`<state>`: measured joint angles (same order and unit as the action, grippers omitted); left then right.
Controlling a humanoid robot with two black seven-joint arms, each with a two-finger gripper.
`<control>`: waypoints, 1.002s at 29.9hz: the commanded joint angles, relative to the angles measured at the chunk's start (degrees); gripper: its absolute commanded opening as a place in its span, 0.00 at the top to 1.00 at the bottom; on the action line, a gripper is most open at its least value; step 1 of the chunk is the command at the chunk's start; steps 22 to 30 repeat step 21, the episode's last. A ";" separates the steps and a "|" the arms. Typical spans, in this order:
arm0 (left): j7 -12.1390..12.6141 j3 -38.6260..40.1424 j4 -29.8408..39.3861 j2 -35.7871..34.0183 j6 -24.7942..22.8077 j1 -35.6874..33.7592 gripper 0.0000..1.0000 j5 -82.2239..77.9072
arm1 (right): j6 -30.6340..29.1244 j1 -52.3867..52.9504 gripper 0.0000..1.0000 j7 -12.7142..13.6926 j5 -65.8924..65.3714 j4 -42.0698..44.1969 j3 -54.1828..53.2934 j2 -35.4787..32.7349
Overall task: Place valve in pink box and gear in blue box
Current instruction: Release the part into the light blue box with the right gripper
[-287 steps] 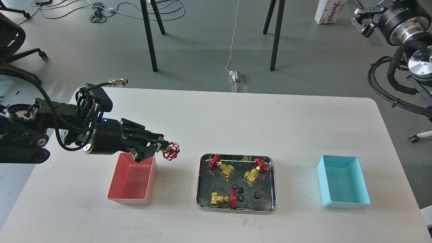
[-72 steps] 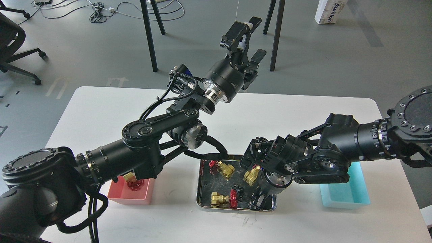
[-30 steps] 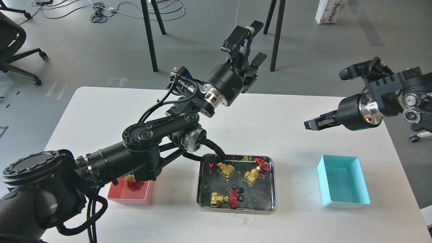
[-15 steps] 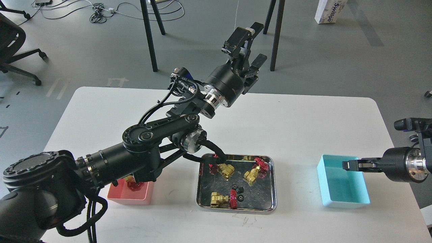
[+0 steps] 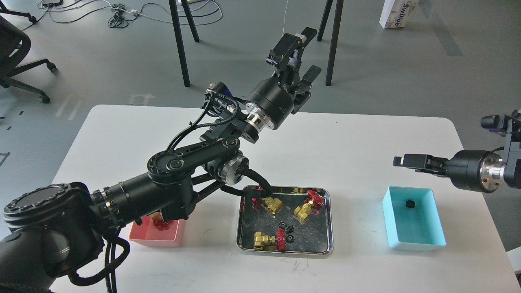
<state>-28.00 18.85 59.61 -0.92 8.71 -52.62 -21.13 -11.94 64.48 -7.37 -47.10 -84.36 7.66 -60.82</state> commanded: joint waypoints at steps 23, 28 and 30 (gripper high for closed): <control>0.00 9.72 -15.76 -20.18 -36.71 2.96 0.00 16.12 | -16.06 -16.32 0.00 -19.79 62.04 29.43 -40.70 28.12; 0.00 9.72 -15.76 -20.18 -36.71 2.96 0.00 16.12 | -16.06 -16.32 0.00 -19.79 62.04 29.43 -40.70 28.12; 0.00 9.72 -15.76 -20.18 -36.71 2.96 0.00 16.12 | -16.06 -16.32 0.00 -19.79 62.04 29.43 -40.70 28.12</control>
